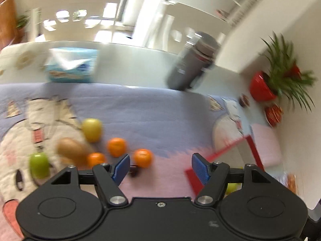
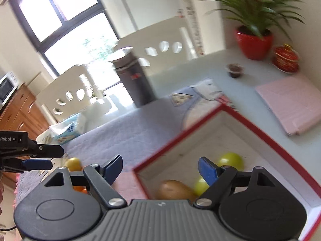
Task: Organize fruits
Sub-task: 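Move both tools back toward the remaining green apple and kiwi, then grasp the green apple with the left tool while the right tool grasps the dark plum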
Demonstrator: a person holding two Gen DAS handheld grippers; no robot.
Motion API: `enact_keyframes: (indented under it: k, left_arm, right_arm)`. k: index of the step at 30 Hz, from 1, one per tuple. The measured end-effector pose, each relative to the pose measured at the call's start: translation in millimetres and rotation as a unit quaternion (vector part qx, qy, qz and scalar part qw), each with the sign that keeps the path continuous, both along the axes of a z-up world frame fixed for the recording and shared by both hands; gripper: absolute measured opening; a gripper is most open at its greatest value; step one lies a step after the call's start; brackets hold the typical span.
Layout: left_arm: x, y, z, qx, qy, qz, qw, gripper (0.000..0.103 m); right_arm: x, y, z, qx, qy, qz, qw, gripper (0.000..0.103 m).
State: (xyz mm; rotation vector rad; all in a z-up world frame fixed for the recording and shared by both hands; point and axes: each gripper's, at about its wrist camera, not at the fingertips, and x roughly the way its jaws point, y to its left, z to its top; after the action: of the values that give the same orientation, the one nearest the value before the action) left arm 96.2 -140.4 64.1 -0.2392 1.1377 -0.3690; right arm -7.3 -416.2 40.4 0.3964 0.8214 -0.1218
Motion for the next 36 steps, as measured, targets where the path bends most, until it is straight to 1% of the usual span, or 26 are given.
enact_keyframes:
  k: [5, 7, 10, 12, 16, 20, 23, 26, 28, 31, 33, 35, 36]
  left_arm:
    - [0.5, 70.5, -4.5, -0.011, 0.006, 0.067, 0.9976, 0.081]
    - [0.2, 99.9, -9.3, -0.026, 0.018, 0.098, 0.9947, 0.081]
    - [0.5, 136.8, -17.6, -0.028, 0.025, 0.136, 0.9900, 0.081]
    - [0.8, 159.1, -24.9, -0.037, 0.033, 0.158, 0.9862, 0.081]
    - [3.1, 189.1, -40.9, -0.047, 0.051, 0.189, 0.9794, 0.081]
    - [9.5, 201.6, -59.5, -0.052, 0.071, 0.204, 0.9748, 0.081]
    - [11.9, 204.5, -76.0, -0.051, 0.093, 0.204, 0.9732, 0.081]
    - [12.6, 201.6, -92.6, -0.049, 0.113, 0.201, 0.9718, 0.081]
    - [13.4, 197.7, -102.7, -0.048, 0.125, 0.196, 0.9715, 0.081]
    - [15.2, 193.7, -115.7, -0.045, 0.141, 0.191, 0.9703, 0.081]
    - [17.3, 191.2, -122.7, -0.042, 0.149, 0.187, 0.9702, 0.081]
    - [19.5, 189.4, -128.7, -0.036, 0.155, 0.185, 0.9698, 0.081]
    - [20.3, 189.1, -131.6, -0.033, 0.158, 0.185, 0.9694, 0.081]
  right_arm:
    - [29.2, 51.4, 6.4, -0.016, 0.002, 0.055, 0.998, 0.085]
    - [40.1, 72.4, 8.0, -0.023, 0.002, 0.077, 0.997, 0.085]
    - [54.8, 102.0, 9.6, -0.030, 0.006, 0.108, 0.994, 0.086]
    - [62.6, 119.6, 9.0, -0.034, 0.009, 0.126, 0.991, 0.086]
    - [71.9, 146.4, 4.7, -0.036, 0.016, 0.162, 0.986, 0.086]
    - [78.4, 169.9, -7.6, -0.034, 0.036, 0.194, 0.980, 0.086]
    - [78.5, 185.1, -22.9, -0.030, 0.056, 0.217, 0.974, 0.086]
    - [77.2, 193.4, -43.7, -0.040, 0.084, 0.227, 0.970, 0.086]
    - [77.2, 193.2, -56.9, -0.042, 0.102, 0.223, 0.968, 0.086]
    - [75.2, 186.7, -70.1, -0.037, 0.111, 0.212, 0.970, 0.085]
    - [77.0, 177.5, -75.1, -0.028, 0.109, 0.191, 0.975, 0.080]
    - [82.4, 163.8, -77.3, 0.001, 0.099, 0.160, 0.982, 0.072]
    - [84.6, 155.6, -79.5, 0.019, 0.097, 0.139, 0.985, 0.071]
